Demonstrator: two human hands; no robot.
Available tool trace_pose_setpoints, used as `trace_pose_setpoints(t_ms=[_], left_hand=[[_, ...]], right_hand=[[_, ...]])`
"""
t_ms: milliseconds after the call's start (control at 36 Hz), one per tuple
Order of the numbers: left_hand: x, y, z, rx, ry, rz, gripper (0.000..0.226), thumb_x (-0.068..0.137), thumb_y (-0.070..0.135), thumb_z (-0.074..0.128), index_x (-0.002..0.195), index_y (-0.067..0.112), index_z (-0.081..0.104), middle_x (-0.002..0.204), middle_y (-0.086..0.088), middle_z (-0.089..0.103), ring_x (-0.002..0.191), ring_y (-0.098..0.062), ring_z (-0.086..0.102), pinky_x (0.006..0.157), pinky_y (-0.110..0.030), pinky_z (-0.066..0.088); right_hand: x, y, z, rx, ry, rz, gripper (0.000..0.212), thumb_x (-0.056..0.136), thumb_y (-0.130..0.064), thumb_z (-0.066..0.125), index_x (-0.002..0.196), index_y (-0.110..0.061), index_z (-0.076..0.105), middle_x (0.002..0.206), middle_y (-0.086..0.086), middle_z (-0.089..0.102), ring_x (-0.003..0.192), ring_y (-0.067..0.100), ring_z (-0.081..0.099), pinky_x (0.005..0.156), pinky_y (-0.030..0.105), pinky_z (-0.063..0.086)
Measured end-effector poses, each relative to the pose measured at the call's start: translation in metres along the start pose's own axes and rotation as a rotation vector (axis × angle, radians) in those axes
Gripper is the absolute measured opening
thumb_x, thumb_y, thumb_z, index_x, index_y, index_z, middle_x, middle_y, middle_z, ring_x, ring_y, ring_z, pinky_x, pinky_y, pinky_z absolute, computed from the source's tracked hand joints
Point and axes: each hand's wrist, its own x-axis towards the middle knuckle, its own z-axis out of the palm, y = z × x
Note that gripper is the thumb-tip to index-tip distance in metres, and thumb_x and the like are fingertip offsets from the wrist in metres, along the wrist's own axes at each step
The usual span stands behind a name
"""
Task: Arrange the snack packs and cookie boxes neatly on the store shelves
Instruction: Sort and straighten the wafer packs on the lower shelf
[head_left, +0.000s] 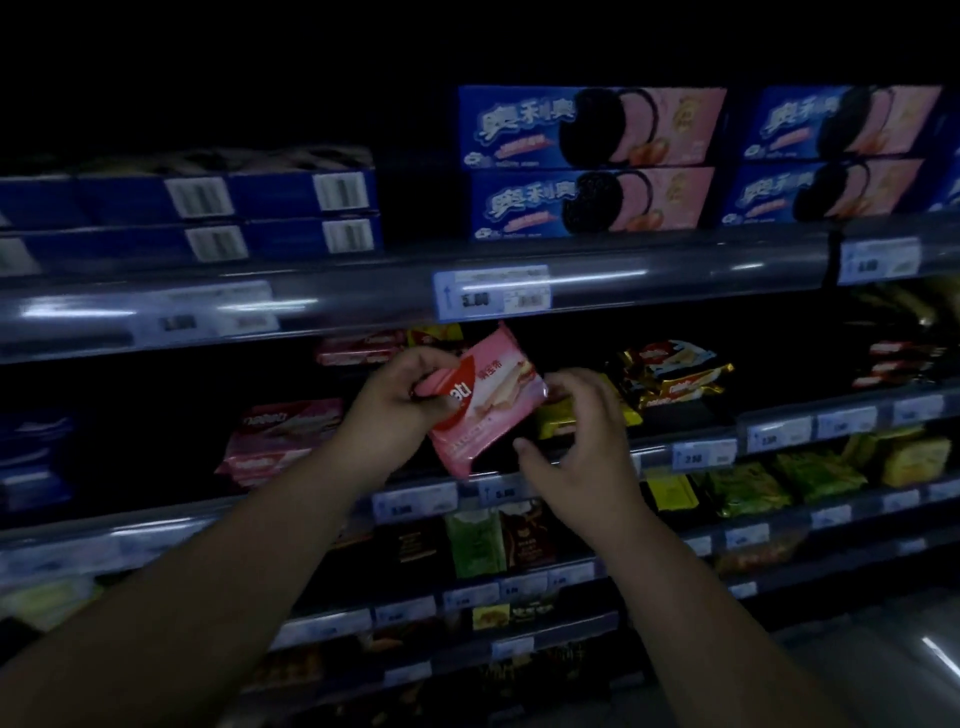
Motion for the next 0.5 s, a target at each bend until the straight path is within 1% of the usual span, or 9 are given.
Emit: trace_pose_setpoints(t_ms=[56,111,139,194,306,361,417,472,500], left_hand=[[-0.009,0.005,-0.028,-0.001,-0.012,-0.018,0.040,0.079,-0.022,0.058,0.093,0.016,0.061,0.100,-0.003,0.067,0.087,-0.013,0.063,0.072,-0.021,0.053],[-0.018,0.010,-0.054,0.019,-0.013,-0.034,0.040,0.079,-0.022,0.057,0.092,0.015,0.059,0.096,-0.003,0.066,0.080,-0.010,0.063,0.066,-0.020,0.053],[-0.022,0.013,-0.067,0.024,-0.006,-0.036,0.039,0.079,-0.022,0.057,0.092,0.015,0.058,0.093,-0.002,0.065,0.076,-0.007,0.063,0.064,-0.020,0.052],[-0.028,0.016,-0.092,0.030,0.027,-0.033,0.039,0.078,-0.022,0.059,0.093,0.014,0.055,0.091,-0.002,0.063,0.076,-0.008,0.063,0.064,-0.021,0.053],[-0.039,0.020,-0.126,-0.002,0.184,-0.038,0.040,0.077,-0.017,0.066,0.094,0.016,0.052,0.095,-0.003,0.063,0.079,-0.013,0.064,0.063,-0.024,0.056],[-0.042,0.020,-0.139,-0.052,0.329,-0.046,0.039,0.077,-0.009,0.072,0.094,0.015,0.048,0.097,-0.004,0.063,0.082,-0.016,0.066,0.065,-0.028,0.058],[-0.041,0.019,-0.152,-0.057,0.454,-0.070,0.037,0.078,0.003,0.078,0.094,0.015,0.047,0.102,-0.008,0.066,0.088,-0.022,0.069,0.069,-0.036,0.059],[-0.039,0.018,-0.164,-0.069,0.522,-0.108,0.033,0.080,0.012,0.078,0.098,0.016,0.050,0.106,-0.010,0.069,0.093,-0.026,0.071,0.074,-0.041,0.059],[-0.040,0.018,-0.168,-0.092,0.520,-0.117,0.032,0.082,0.015,0.077,0.104,0.014,0.053,0.108,-0.010,0.070,0.094,-0.026,0.071,0.074,-0.041,0.059]], right_hand=[[0.013,-0.013,0.006,-0.039,-0.162,-0.004,0.086,0.073,-0.029,0.083,0.144,-0.032,0.035,0.150,-0.008,0.025,0.136,0.007,0.026,0.106,0.024,0.029],[0.026,-0.029,0.016,-0.066,-0.373,-0.022,0.104,0.070,-0.034,0.086,0.150,-0.042,0.020,0.157,-0.017,0.011,0.140,0.004,0.018,0.108,0.027,0.026],[0.031,-0.036,0.024,-0.086,-0.454,-0.051,0.109,0.069,-0.036,0.087,0.150,-0.044,0.015,0.157,-0.021,0.008,0.138,0.001,0.017,0.108,0.026,0.026],[0.038,-0.053,0.041,-0.097,-0.547,-0.095,0.112,0.068,-0.037,0.087,0.150,-0.047,0.012,0.157,-0.020,0.011,0.134,-0.002,0.022,0.106,0.025,0.030],[0.049,-0.077,0.084,-0.023,-0.565,-0.064,0.114,0.064,-0.043,0.089,0.151,-0.047,0.015,0.155,-0.009,0.030,0.134,0.010,0.039,0.108,0.034,0.040],[0.053,-0.088,0.103,0.060,-0.541,-0.041,0.111,0.061,-0.046,0.089,0.149,-0.045,0.022,0.143,-0.007,0.048,0.124,0.011,0.051,0.104,0.037,0.046],[0.054,-0.097,0.120,0.111,-0.494,-0.029,0.099,0.066,-0.039,0.088,0.148,-0.039,0.032,0.129,-0.009,0.059,0.111,0.008,0.059,0.097,0.032,0.050],[0.054,-0.105,0.133,0.108,-0.445,0.001,0.090,0.072,-0.035,0.086,0.148,-0.031,0.037,0.128,-0.008,0.061,0.108,0.008,0.060,0.094,0.025,0.049],[0.053,-0.108,0.138,0.085,-0.410,0.008,0.088,0.074,-0.038,0.084,0.148,-0.029,0.038,0.130,-0.005,0.060,0.111,0.011,0.060,0.096,0.026,0.048]])
